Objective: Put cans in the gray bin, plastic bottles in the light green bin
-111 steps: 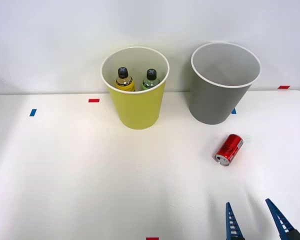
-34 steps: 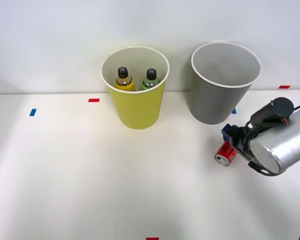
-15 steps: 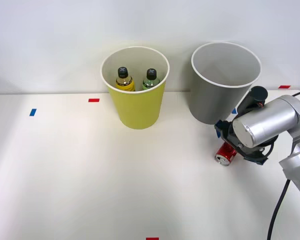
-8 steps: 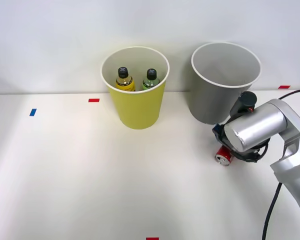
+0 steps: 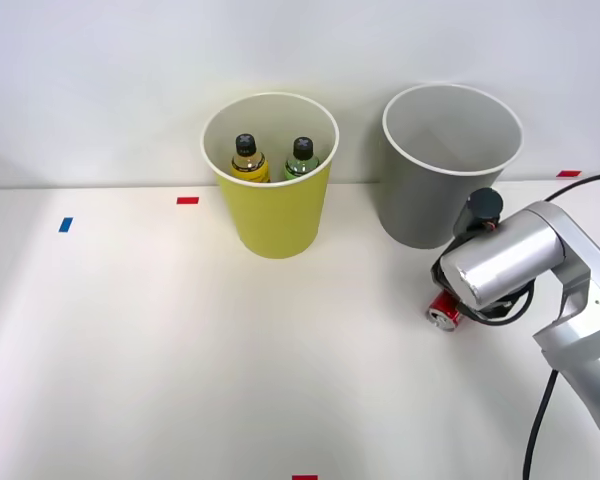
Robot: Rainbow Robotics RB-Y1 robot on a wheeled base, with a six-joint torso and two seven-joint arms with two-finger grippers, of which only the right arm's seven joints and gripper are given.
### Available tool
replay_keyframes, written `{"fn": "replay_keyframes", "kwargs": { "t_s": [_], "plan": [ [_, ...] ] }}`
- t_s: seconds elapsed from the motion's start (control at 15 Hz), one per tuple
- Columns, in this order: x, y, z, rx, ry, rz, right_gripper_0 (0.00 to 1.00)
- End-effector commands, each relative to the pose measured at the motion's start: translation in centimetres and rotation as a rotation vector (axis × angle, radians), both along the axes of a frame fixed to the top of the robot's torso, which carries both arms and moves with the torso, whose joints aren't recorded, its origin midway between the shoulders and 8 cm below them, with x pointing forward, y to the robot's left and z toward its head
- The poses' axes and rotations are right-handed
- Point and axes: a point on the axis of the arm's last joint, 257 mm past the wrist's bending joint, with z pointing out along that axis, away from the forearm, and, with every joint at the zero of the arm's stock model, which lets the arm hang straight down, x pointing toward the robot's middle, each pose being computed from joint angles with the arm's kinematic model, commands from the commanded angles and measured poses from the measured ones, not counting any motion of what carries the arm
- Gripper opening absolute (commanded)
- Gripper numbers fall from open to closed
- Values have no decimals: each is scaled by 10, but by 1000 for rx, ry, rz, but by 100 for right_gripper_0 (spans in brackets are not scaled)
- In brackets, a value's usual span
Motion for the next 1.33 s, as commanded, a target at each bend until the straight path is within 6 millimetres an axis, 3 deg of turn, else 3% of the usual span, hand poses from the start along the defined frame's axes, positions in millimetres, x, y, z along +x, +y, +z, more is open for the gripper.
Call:
{"fn": "replay_keyframes", "kwargs": {
  "t_s": [0.07,0.53,0.87,1.07,1.33],
  "plan": [
    [-4,9,25,-36,-87,67,0],
    [-51,-2,86,-443,-328,286,0],
    [-73,3,107,-584,-524,423,0],
    [-65,26,141,-502,-762,466,0],
    [-54,55,209,-303,-1060,525,0]
  ]
}}
